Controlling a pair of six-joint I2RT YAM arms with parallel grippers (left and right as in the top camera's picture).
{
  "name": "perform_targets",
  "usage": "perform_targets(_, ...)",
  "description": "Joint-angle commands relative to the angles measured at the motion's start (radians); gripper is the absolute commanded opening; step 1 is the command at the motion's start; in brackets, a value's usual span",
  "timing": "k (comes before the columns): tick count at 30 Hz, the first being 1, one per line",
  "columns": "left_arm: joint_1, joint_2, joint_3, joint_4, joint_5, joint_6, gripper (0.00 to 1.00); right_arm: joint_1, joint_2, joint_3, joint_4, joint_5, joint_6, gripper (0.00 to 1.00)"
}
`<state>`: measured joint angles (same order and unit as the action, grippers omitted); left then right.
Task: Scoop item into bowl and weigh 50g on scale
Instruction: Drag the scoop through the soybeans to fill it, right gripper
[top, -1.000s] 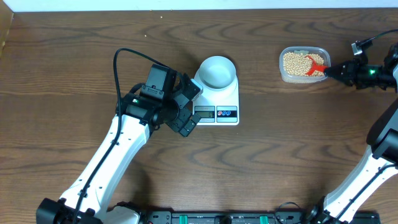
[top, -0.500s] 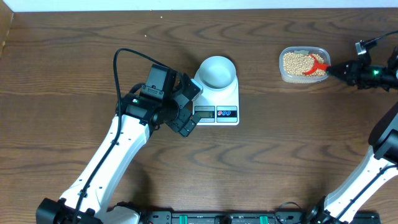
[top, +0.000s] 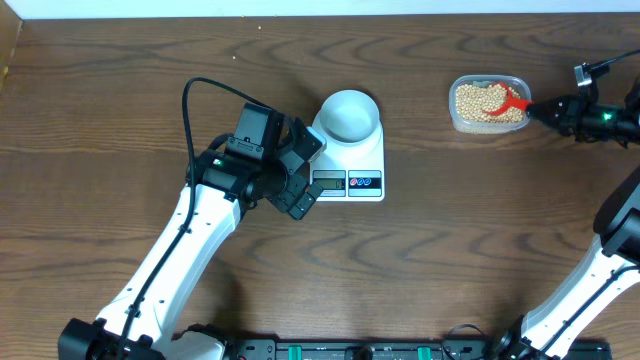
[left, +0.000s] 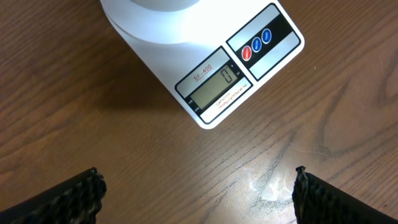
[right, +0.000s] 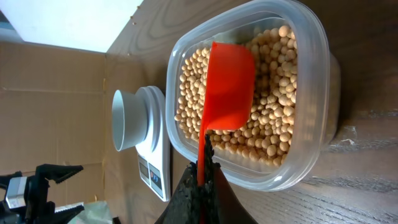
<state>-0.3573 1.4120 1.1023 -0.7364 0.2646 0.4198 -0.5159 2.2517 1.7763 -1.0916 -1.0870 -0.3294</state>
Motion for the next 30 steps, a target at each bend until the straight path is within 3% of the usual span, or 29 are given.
perform_targets(1,0.0,-0.01,0.029,-0.004,0.016,0.009,0.98,-0.011,0.023,-0.006,0.0,-0.07,-0.028,0.01)
perform_targets(17,0.0,-0.01,0.029,-0.004,0.016,0.009,0.98,-0.042,0.025,-0.024,0.002,-0.183,-0.076,0.01)
perform_targets(30,0.0,-0.01,0.029,-0.004,0.016,0.009,0.98,-0.068,0.025,-0.228,0.177,-0.43,-0.068,0.01)
